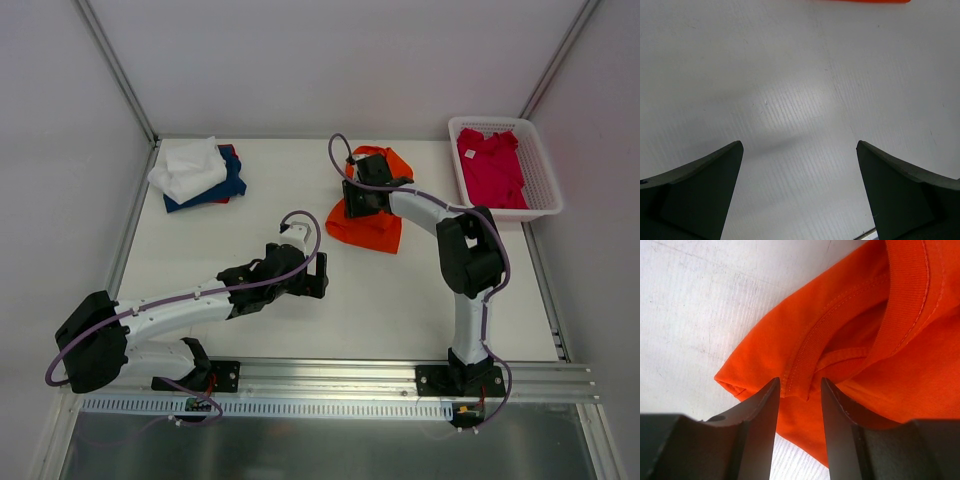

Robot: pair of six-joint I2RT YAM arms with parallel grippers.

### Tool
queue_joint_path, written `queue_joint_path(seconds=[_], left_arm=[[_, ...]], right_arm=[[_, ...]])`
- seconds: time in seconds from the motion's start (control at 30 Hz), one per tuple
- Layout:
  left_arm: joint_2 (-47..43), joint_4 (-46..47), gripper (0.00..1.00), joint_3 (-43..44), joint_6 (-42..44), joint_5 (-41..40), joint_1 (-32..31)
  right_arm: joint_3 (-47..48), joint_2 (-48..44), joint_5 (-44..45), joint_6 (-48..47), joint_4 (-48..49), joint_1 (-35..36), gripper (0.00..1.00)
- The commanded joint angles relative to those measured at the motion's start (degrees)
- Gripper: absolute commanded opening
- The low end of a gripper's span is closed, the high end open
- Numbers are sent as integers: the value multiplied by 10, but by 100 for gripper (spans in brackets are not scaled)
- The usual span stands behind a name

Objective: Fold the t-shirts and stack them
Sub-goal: Move the tshirt to the center of the board, then flatten the tshirt out

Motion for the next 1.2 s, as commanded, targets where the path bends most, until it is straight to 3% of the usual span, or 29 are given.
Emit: queue_joint_path(seconds=[0.0,0.9,1.0,1.03,1.17], left_arm=[[-3,9,99,17,8,4,6],[-12,8,99,16,12,3,6],[-14,9,99,15,13,3,6],[-13,8,99,15,13,4,6],[-15,8,99,14,13,4,6]], right_arm=[[-7,-1,-10,-1,17,-2,42],[-16,30,-57,40,52,-1,40],[-20,30,-66,59,59,0,32],[-21,31,-67,59,62,0,21],[-22,26,-68,59,61,0,0]])
